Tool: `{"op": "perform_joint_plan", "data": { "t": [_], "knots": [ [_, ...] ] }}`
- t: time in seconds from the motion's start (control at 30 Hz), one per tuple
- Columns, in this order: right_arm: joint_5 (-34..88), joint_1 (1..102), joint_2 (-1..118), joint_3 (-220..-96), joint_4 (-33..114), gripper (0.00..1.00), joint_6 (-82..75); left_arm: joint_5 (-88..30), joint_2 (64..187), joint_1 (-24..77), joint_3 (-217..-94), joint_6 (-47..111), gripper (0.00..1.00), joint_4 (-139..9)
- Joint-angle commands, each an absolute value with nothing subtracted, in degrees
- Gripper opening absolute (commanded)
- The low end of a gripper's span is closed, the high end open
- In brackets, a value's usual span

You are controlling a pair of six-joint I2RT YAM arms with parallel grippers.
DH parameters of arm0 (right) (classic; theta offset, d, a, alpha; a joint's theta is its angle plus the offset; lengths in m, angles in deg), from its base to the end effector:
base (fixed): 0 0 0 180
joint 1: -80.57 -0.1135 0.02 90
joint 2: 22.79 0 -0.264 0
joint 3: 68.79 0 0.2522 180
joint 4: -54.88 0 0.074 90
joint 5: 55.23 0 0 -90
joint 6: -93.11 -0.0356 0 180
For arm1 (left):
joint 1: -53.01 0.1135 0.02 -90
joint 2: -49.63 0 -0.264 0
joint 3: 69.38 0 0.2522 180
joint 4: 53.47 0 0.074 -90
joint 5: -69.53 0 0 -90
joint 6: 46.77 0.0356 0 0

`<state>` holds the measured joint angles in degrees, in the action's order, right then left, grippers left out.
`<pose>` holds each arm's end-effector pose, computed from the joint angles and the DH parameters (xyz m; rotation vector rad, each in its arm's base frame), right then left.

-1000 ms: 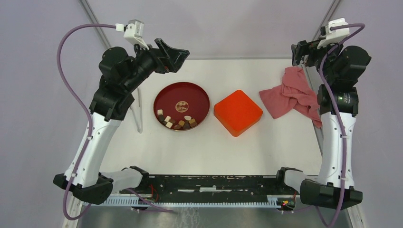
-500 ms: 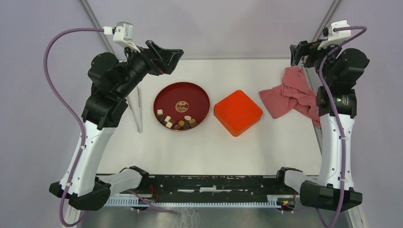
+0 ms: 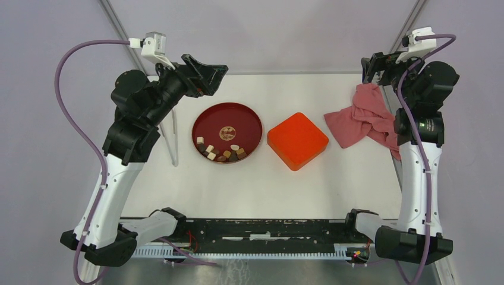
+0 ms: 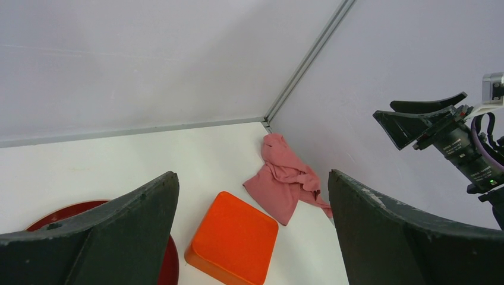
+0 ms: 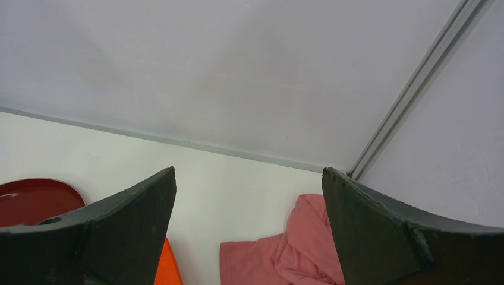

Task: Pack the chocolate
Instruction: Reset both arms

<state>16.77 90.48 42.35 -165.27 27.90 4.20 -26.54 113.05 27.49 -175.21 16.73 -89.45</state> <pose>0.2304 -0.0291 0.4924 -0.1382 1.4926 0.0801 0.1760 -0.0882 0.5319 0.0766 1.5101 -0.8126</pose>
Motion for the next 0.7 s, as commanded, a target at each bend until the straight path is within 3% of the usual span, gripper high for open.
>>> {"op": "perform_joint_plan", "data": {
  "t": [0.0,0.67],
  "knots": [
    [16.72,90.67,40.93,-165.08,30.29,0.98,3.34,-25.83,112.34,27.41,-175.41,15.7,1.0,-87.36],
    [15.22,90.74,41.5,-164.9,30.15,0.98,3.84,-25.41,112.57,27.42,-175.44,16.24,1.0,-87.33]
  ]
}}
